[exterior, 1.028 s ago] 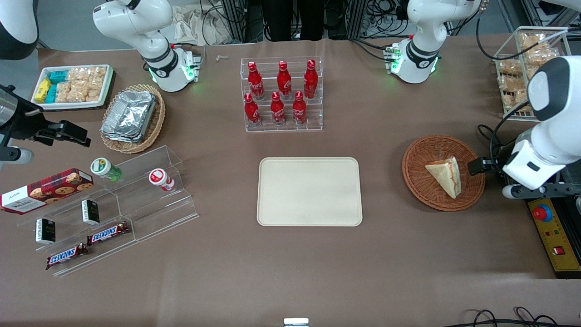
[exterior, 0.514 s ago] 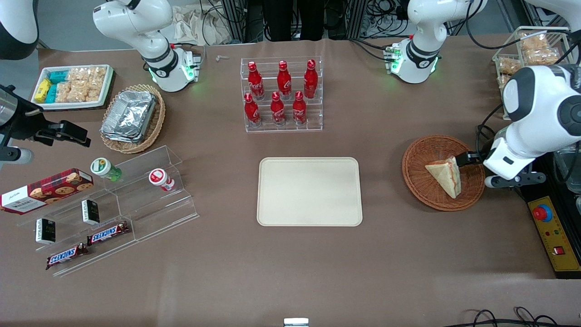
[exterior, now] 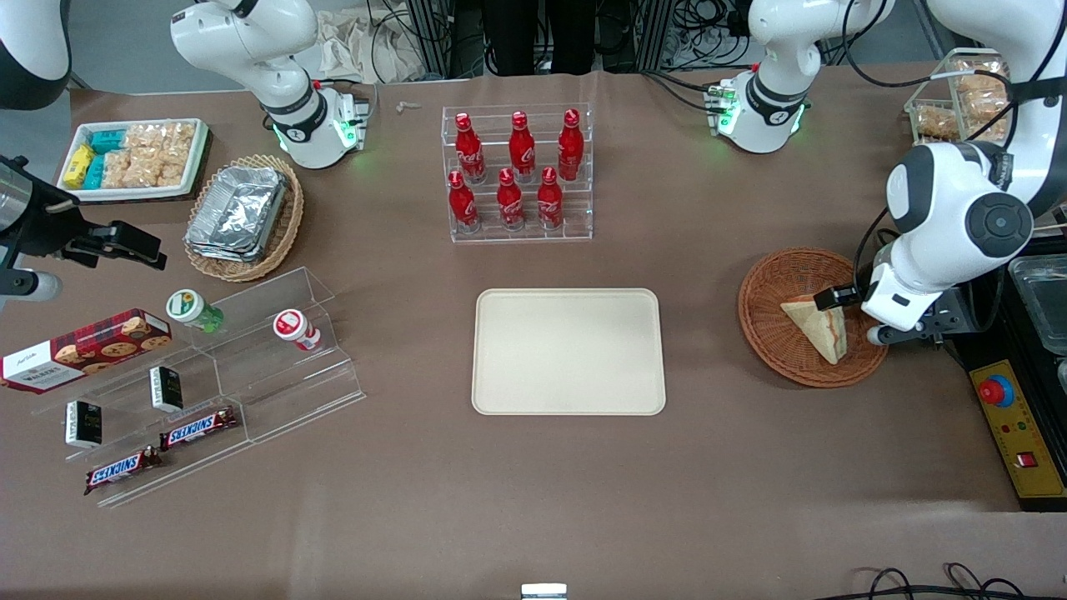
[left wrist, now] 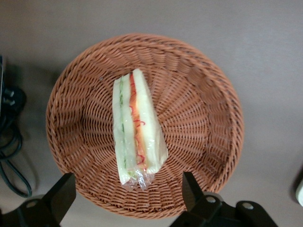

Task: Place sandwich from basket to tray
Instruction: 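Lower the open left gripper over the wrapped sandwich in the basket, then close the left gripper on the sandwich's wrapped edge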

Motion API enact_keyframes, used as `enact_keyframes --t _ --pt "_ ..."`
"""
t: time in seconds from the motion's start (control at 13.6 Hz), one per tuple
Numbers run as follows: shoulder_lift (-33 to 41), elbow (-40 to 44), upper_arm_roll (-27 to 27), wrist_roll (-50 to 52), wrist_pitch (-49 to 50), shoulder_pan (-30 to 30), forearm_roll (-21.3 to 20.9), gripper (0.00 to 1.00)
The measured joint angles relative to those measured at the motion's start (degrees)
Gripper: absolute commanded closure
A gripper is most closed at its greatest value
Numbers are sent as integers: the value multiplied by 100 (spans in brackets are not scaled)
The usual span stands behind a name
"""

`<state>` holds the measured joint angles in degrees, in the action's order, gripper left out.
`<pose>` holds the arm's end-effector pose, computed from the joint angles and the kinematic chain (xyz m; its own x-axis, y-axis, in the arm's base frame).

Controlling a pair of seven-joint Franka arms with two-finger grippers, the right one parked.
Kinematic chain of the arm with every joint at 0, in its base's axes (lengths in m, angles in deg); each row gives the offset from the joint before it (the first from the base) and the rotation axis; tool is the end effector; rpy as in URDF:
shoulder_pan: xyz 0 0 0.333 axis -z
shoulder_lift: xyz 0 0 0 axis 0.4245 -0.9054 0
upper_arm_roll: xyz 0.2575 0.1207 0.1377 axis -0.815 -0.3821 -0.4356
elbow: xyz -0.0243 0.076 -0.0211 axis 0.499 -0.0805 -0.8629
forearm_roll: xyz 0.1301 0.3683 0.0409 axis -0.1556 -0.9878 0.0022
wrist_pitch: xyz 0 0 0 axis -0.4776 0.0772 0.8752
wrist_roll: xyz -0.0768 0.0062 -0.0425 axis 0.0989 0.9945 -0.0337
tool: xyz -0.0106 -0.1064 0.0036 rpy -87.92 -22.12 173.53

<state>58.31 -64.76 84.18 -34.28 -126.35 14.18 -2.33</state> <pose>0.5329 0.0053 0.3359 0.9594 0.2557 -0.1194 0.2490 -0.9661 -0.0680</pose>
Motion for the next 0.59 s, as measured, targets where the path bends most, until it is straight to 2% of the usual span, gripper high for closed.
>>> enact_keyframes --t 0.59 --pt "-529 -10 -42 579 -247 -2 1 4"
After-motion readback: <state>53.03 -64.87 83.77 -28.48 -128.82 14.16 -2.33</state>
